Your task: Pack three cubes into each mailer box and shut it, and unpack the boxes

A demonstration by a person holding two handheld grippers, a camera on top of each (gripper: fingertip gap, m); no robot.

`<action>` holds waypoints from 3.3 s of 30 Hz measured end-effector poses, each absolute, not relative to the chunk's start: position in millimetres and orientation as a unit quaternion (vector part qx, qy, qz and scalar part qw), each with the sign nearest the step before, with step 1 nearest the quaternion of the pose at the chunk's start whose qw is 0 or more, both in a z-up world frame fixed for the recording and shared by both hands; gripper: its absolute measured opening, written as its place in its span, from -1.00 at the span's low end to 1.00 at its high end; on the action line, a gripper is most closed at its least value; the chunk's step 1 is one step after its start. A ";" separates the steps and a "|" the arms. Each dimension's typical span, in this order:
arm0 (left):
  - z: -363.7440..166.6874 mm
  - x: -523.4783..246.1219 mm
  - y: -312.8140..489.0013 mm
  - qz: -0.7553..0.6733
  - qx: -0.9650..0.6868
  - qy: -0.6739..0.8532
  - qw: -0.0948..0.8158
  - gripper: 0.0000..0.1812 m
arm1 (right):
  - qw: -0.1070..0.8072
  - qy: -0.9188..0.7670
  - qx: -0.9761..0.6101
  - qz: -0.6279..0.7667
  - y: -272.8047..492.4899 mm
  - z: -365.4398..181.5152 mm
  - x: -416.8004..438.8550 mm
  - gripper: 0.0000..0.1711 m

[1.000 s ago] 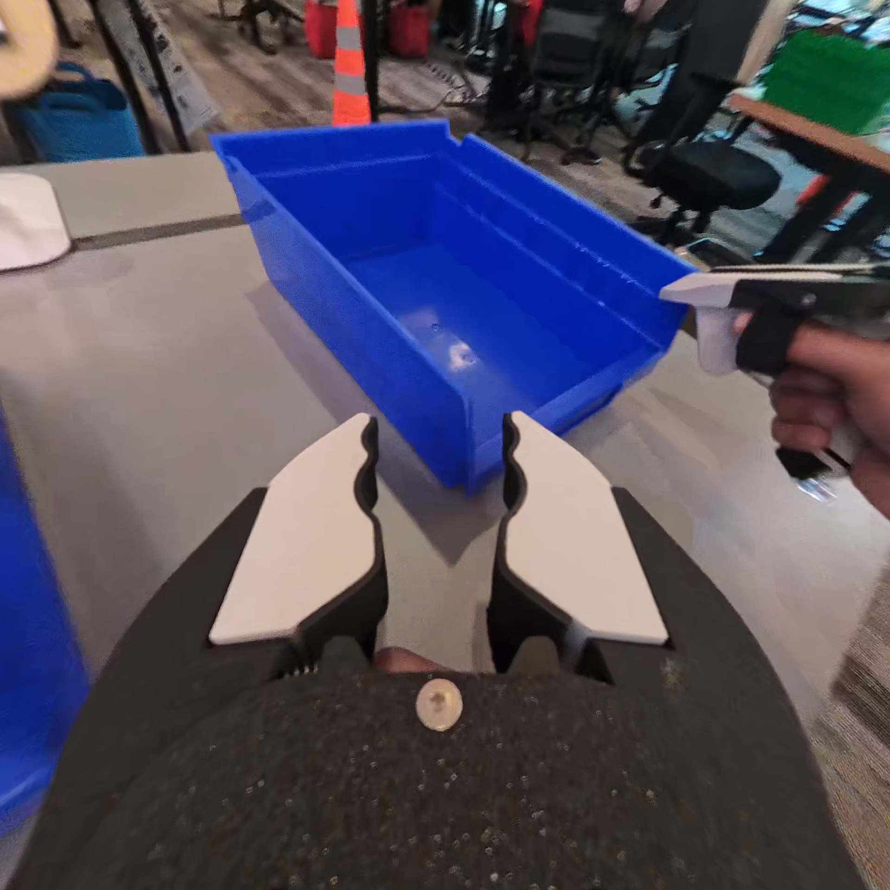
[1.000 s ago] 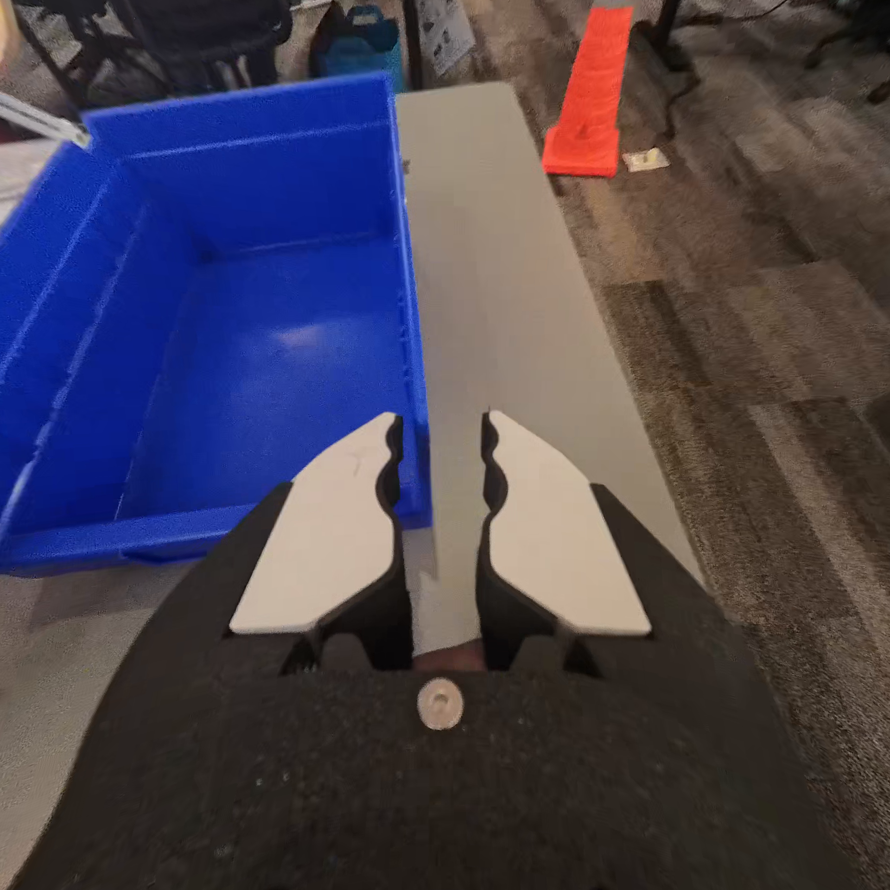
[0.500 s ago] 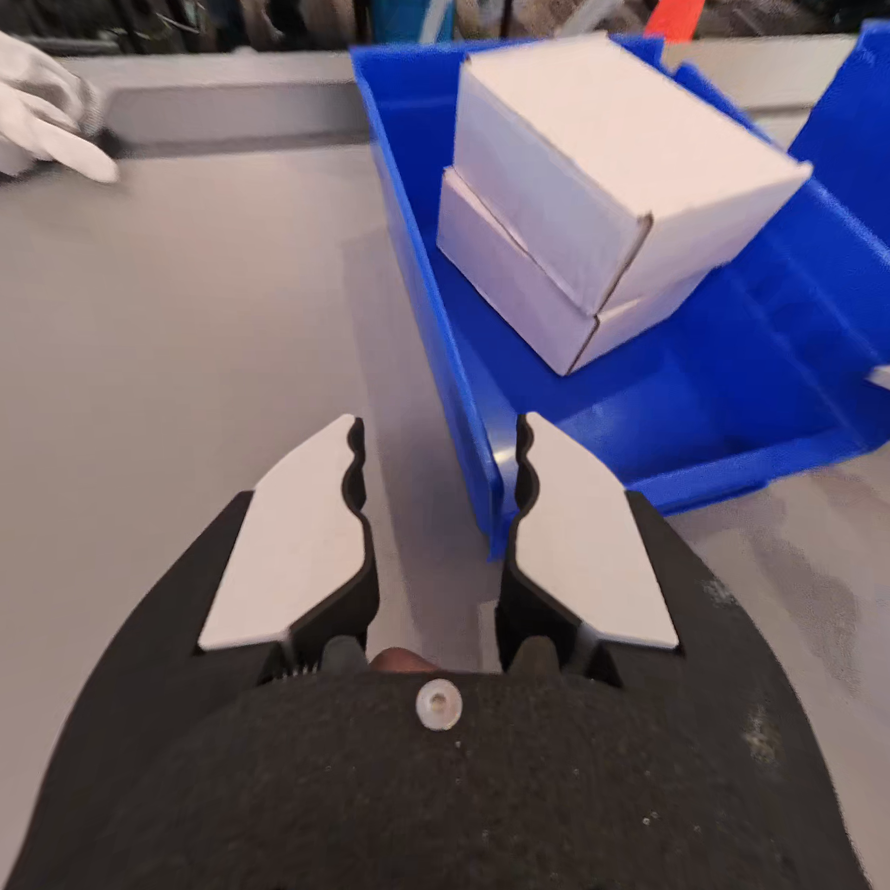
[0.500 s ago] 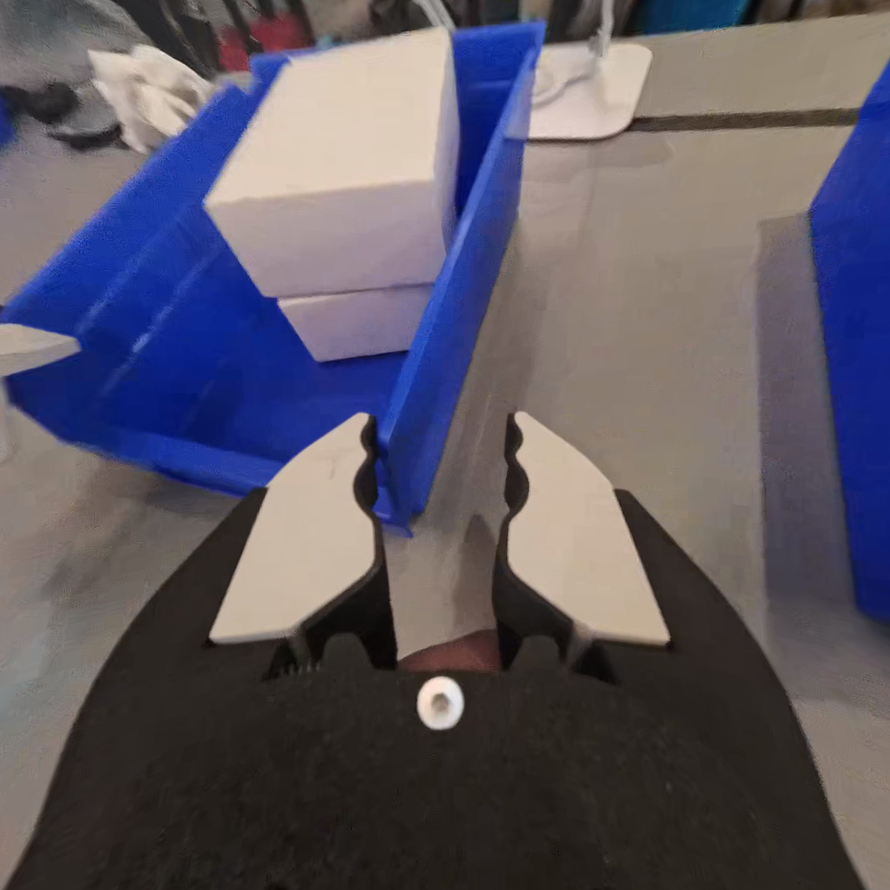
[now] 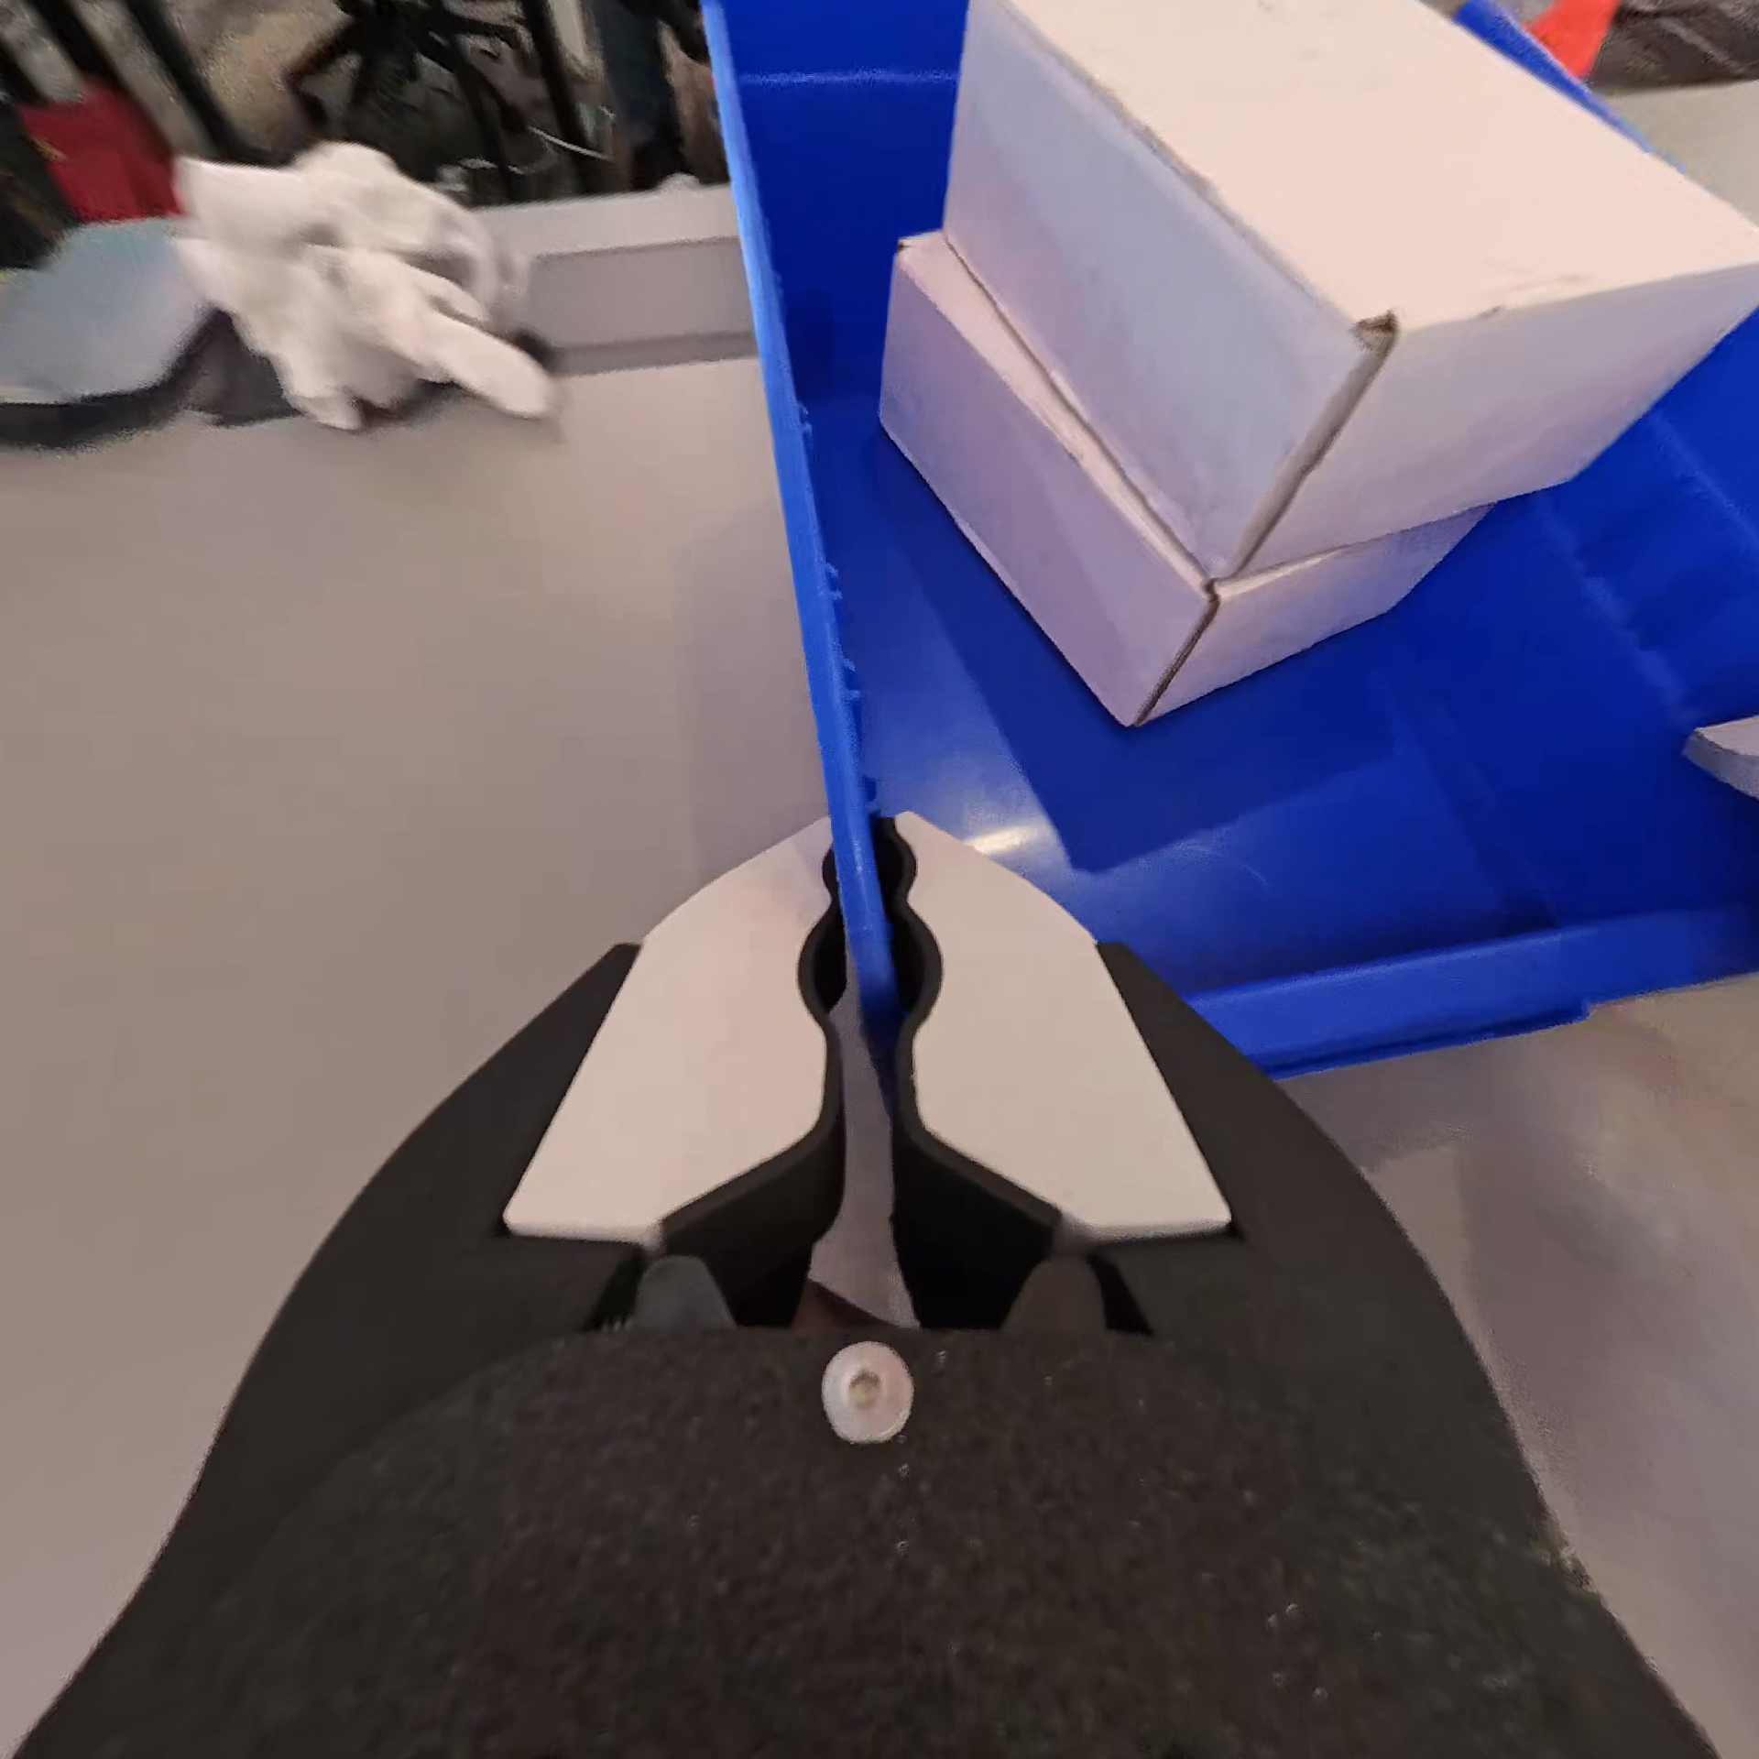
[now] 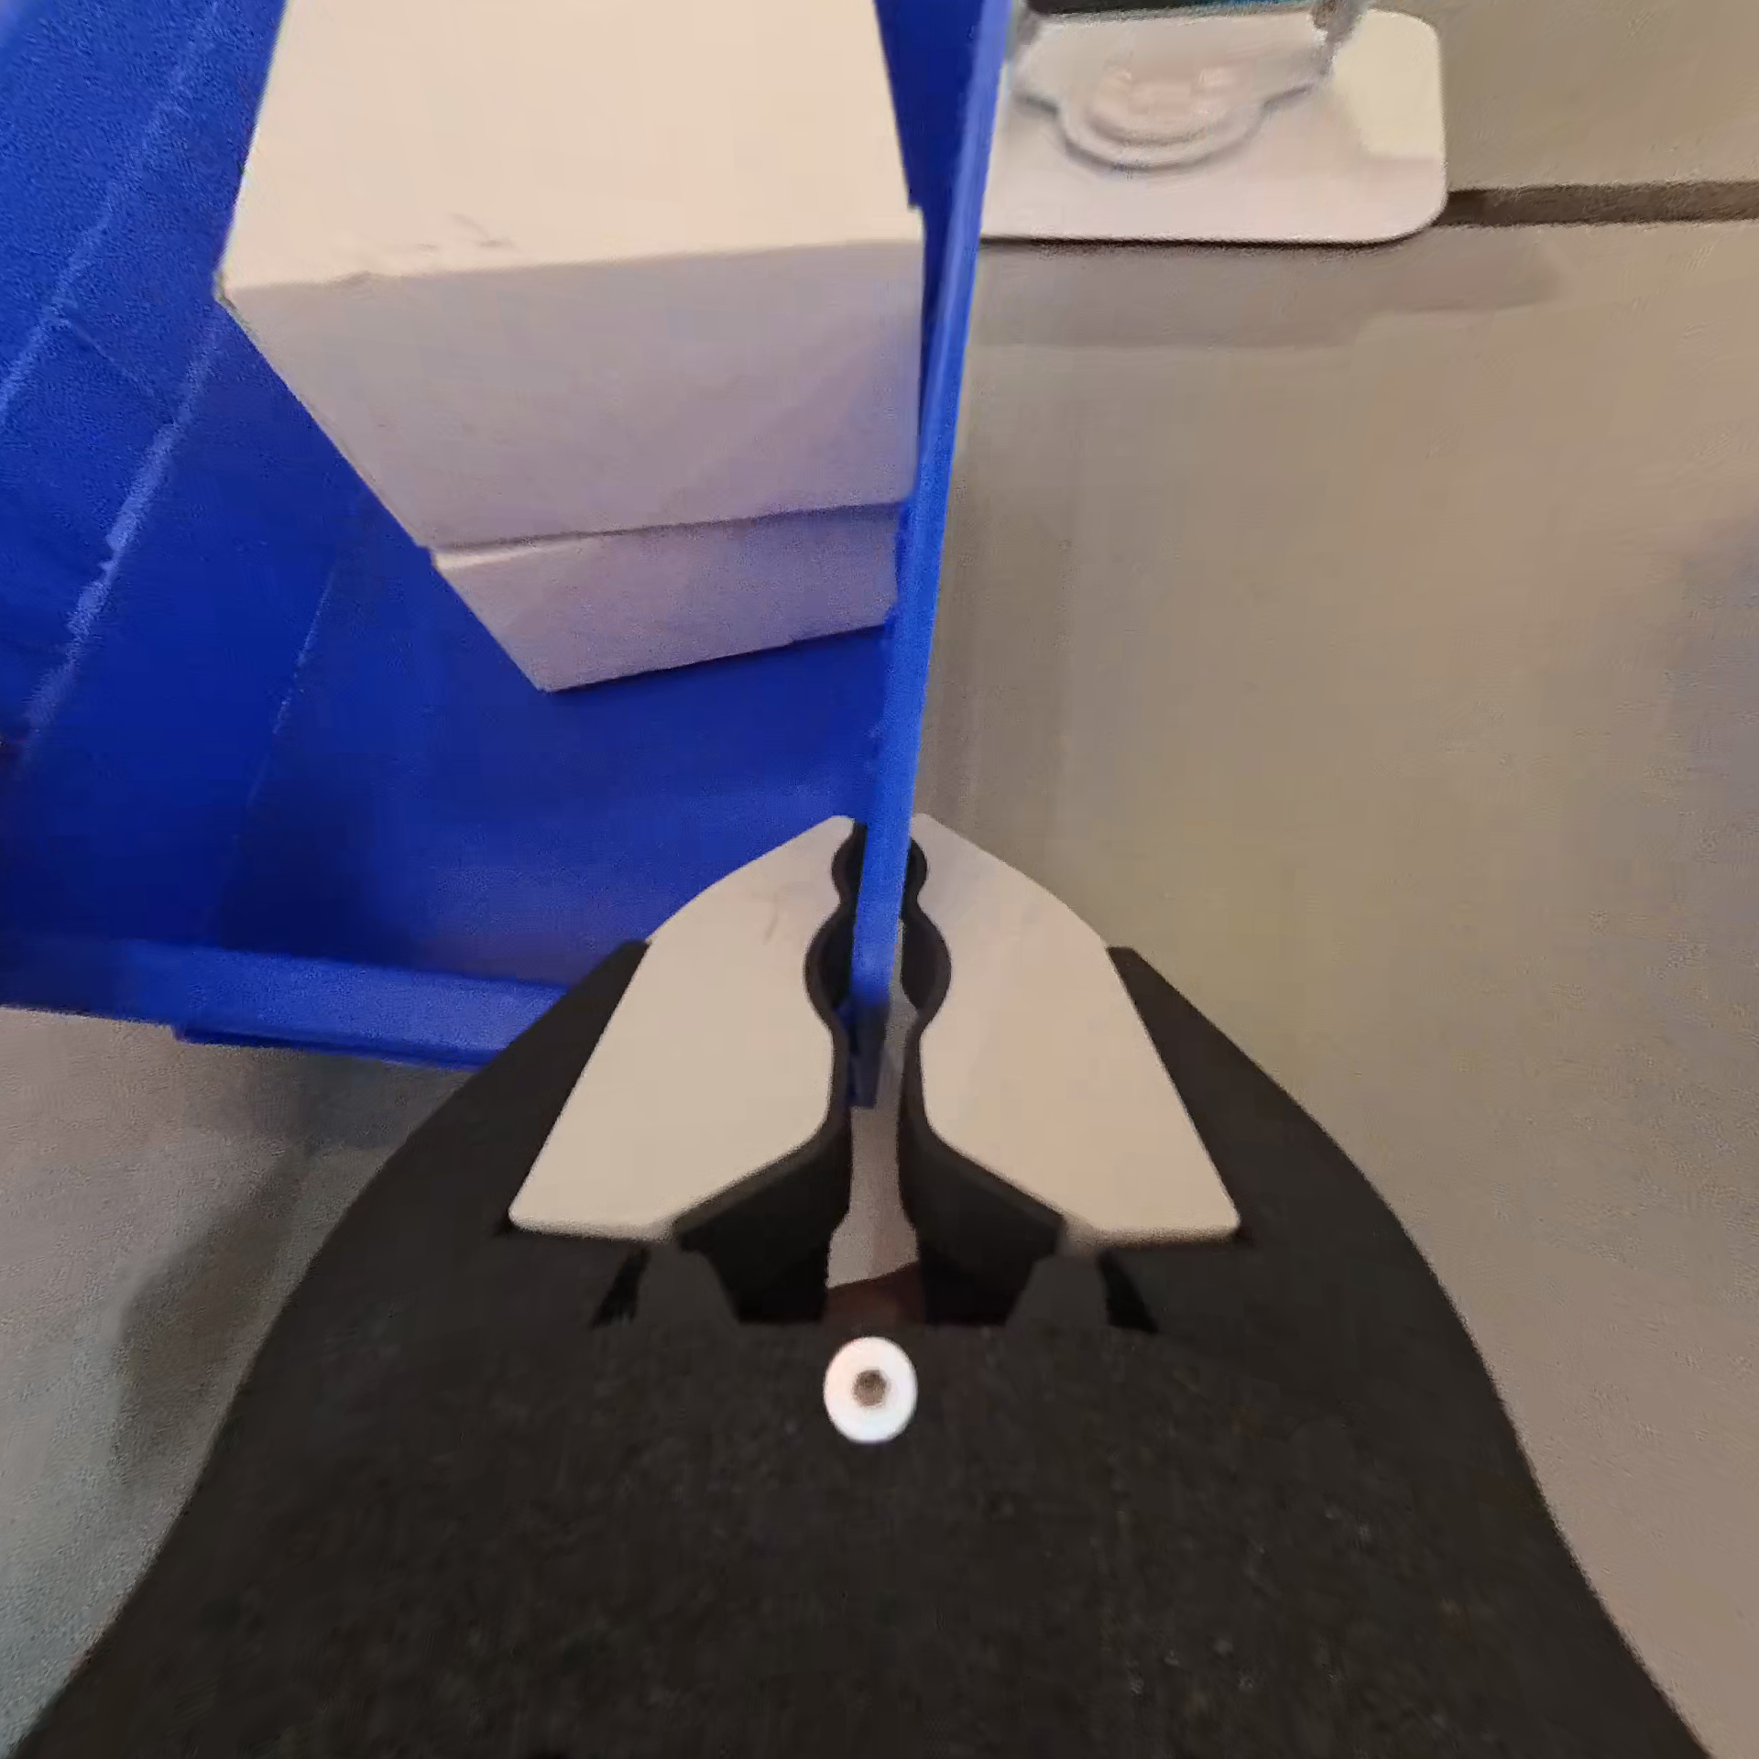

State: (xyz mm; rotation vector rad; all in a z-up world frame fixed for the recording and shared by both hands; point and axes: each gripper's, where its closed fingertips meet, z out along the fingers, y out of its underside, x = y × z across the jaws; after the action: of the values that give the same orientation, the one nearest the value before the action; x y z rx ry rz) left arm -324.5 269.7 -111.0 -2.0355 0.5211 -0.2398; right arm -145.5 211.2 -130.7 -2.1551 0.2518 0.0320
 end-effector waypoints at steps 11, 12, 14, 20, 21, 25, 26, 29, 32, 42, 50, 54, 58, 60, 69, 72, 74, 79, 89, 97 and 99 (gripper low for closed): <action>-132.5 -509.3 321.8 -0.108 -0.862 0.148 0.474 -0.97 | 0.459 0.042 -0.886 0.046 277.6 -140.2 -328.1 -0.90; -133.1 -513.9 324.3 -0.121 -0.860 0.140 0.475 -0.96 | 0.454 0.034 -0.889 0.052 279.2 -145.1 -333.4 -0.88; -132.5 -520.1 329.1 -0.139 -0.856 0.119 0.483 -0.96 | 0.463 -0.009 -0.884 0.064 280.7 -145.3 -341.0 -0.83; -86.6 -538.9 317.0 -0.102 -0.831 0.080 0.541 -0.65 | 0.454 -0.127 -0.867 0.163 237.2 -123.0 -332.4 -0.70; -71.4 -542.5 311.2 -0.100 -0.820 0.061 0.560 -0.61 | 0.462 -0.143 -0.859 0.168 224.2 -117.2 -319.7 -0.70; -40.9 -511.7 262.8 -0.201 -0.782 0.018 0.589 -0.49 | 0.490 -0.151 -0.843 0.165 171.4 -113.5 -236.3 -0.66; -46.2 -493.5 245.8 -0.229 -0.780 0.028 0.582 -0.48 | 0.495 -0.140 -0.844 0.152 159.4 -117.3 -208.1 -0.66; -88.5 -443.7 200.3 -0.229 -0.804 0.101 0.539 -0.45 | 0.518 -0.083 -0.845 0.106 122.0 -126.5 -121.4 -0.66; -111.4 -404.7 177.1 -0.248 -0.815 0.133 0.506 -0.49 | 0.580 -0.021 -0.811 0.071 76.9 -117.8 -50.0 -0.67; -128.3 -377.8 176.2 -0.188 -0.817 0.211 0.503 -0.39 | 0.633 0.079 -0.770 0.016 30.5 -100.6 47.6 -0.79; -109.9 -384.5 184.8 -0.183 -0.807 0.199 0.525 -0.42 | 0.601 0.010 -0.799 0.006 43.0 -117.4 14.4 -0.79; -64.5 -392.1 225.3 -0.043 -0.765 0.319 0.558 -0.30 | 0.602 -0.013 -0.798 -0.025 45.8 -116.9 12.4 -0.79; -56.8 -394.8 299.6 0.174 -0.684 0.473 0.527 -0.19 | 0.596 -0.002 -0.803 0.003 53.3 -118.8 9.7 -0.80; -65.8 -386.3 325.5 0.222 -0.645 0.532 0.503 -0.19 | 0.590 0.009 -0.807 0.022 55.9 -121.2 8.5 -0.80; -113.0 -362.5 377.5 0.276 -0.599 0.599 0.455 -0.19 | 0.583 0.011 -0.812 -0.002 50.4 -125.6 17.8 -0.80; -114.2 -361.2 378.6 0.283 -0.588 0.591 0.474 -0.28 | 0.579 0.015 -0.815 0.000 49.0 -128.3 20.0 -0.80; -110.3 -367.5 376.1 0.289 -0.593 0.582 0.475 -0.31 | 0.579 0.018 -0.815 0.005 47.9 -128.5 20.5 -0.80; -81.9 -388.4 354.6 0.259 -0.617 0.552 0.497 -0.35 | 0.581 0.016 -0.814 0.002 43.6 -127.0 19.7 -0.81; -15.7 -372.0 295.5 0.301 -0.544 0.585 0.521 -0.37 | 0.568 -0.050 -0.819 0.057 73.2 -131.6 -41.8 -0.81; -21.1 -276.5 226.0 0.305 -0.444 0.647 0.540 -0.37 | 0.525 -0.161 -0.792 0.268 125.4 -82.0 -154.2 -0.52; -26.2 -255.5 212.7 0.303 -0.427 0.650 0.551 -0.37 | 0.504 -0.136 -0.777 0.351 146.4 -63.1 -169.9 -0.42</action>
State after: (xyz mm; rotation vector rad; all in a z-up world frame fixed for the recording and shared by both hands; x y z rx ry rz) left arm -255.5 212.7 -26.2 -1.0103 1.5389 0.7163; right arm -169.9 146.4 -63.1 -1.8762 -0.3282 0.8471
